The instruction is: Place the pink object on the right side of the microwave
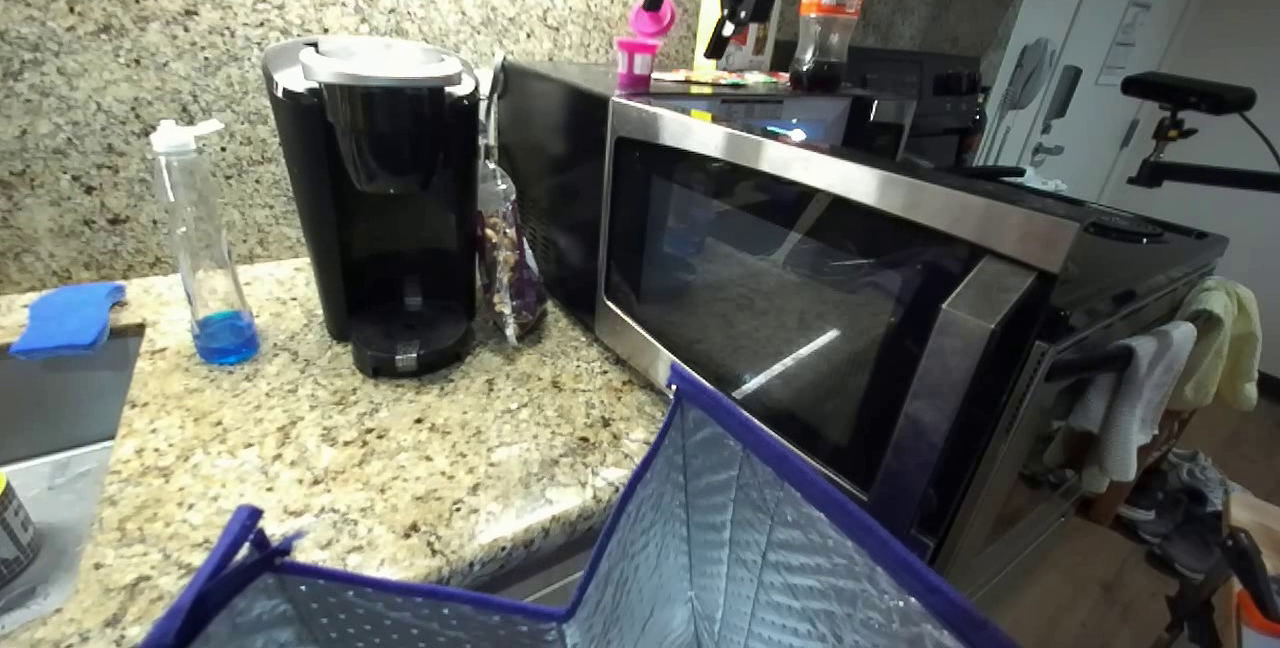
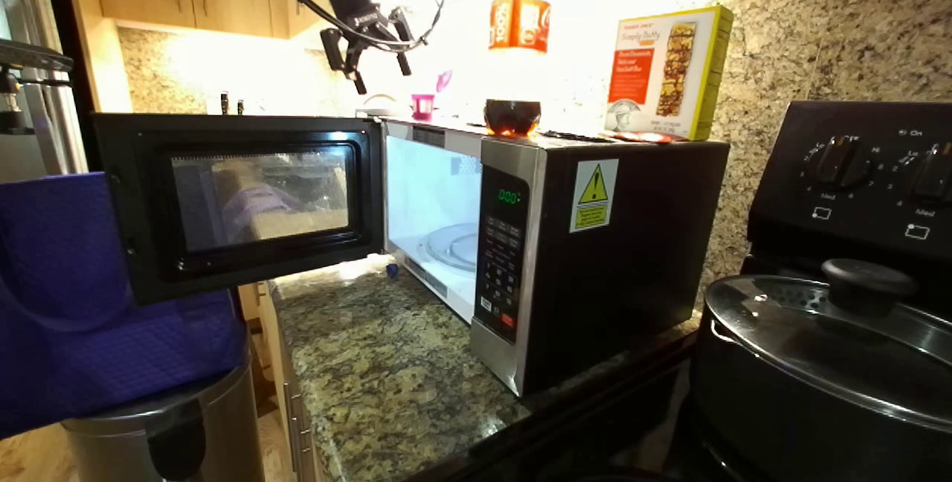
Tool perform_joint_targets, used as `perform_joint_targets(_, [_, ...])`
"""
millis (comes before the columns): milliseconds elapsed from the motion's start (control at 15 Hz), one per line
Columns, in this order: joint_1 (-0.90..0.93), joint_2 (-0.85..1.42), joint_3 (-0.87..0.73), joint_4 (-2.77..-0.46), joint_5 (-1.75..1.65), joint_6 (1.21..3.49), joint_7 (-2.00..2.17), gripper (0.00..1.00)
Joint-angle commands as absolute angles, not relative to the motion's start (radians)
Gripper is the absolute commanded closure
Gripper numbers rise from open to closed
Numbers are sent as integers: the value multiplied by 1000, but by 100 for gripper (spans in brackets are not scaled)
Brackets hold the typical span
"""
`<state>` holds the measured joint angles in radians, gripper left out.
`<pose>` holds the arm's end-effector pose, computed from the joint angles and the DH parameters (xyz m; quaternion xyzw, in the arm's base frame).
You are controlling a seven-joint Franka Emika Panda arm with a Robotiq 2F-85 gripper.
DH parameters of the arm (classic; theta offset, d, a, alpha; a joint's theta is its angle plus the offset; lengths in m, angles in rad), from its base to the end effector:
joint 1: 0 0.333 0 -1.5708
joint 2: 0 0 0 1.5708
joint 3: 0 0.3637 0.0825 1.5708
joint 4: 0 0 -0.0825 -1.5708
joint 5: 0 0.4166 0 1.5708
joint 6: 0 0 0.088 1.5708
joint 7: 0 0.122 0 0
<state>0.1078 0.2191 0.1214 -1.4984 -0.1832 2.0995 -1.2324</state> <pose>0.6966 0.1415 0.6121 0.7112 0.6728 0.1312 0.1560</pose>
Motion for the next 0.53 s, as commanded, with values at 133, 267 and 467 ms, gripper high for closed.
perform_joint_targets(133, [87,279,137,-1432,-100,2073,-1320,0])
perform_joint_targets(267, [89,294,134,-1414,-103,2063,-1323,0])
perform_joint_targets(467, [95,315,126,-1388,-126,2050,-1294,0])
